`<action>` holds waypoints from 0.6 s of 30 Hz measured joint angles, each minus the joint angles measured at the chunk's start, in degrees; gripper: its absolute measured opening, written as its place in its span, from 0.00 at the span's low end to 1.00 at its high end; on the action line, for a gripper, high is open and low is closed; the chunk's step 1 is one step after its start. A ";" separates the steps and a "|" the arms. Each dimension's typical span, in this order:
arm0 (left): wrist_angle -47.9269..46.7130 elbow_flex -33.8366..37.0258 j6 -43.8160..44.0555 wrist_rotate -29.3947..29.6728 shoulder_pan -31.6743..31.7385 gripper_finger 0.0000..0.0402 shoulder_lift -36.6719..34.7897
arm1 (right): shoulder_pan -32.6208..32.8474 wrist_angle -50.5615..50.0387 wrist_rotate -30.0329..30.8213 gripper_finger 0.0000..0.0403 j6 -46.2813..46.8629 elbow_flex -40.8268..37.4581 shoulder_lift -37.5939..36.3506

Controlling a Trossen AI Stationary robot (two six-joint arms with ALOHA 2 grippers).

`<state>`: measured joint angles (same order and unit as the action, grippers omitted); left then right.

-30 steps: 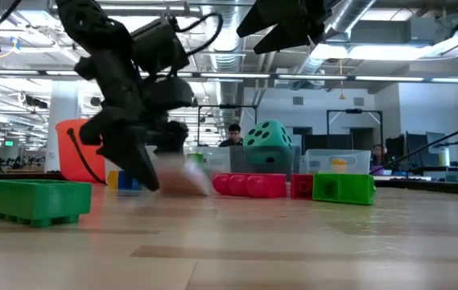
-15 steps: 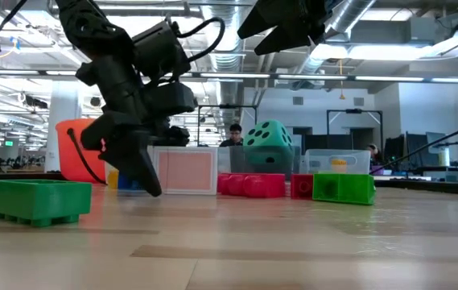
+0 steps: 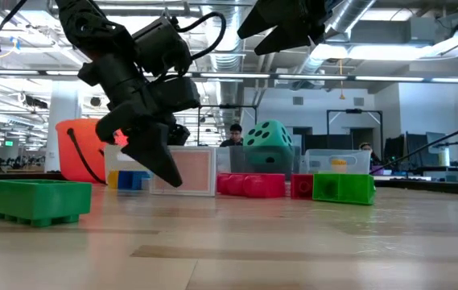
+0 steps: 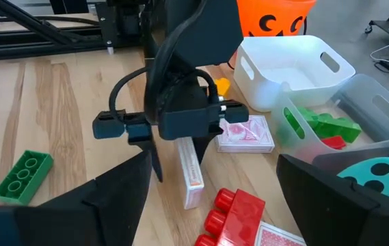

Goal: Pick & Place Toys
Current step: Put the orange playing card box into the white bin

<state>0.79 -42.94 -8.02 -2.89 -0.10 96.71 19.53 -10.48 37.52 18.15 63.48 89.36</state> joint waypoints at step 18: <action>23.07 0.00 5.77 9.66 0.00 0.15 -0.11 | 0.33 0.44 0.00 0.77 1.48 -0.02 0.00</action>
<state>23.87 -42.94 -2.25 6.77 -0.10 96.60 19.86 -10.04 37.52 19.63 63.46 89.36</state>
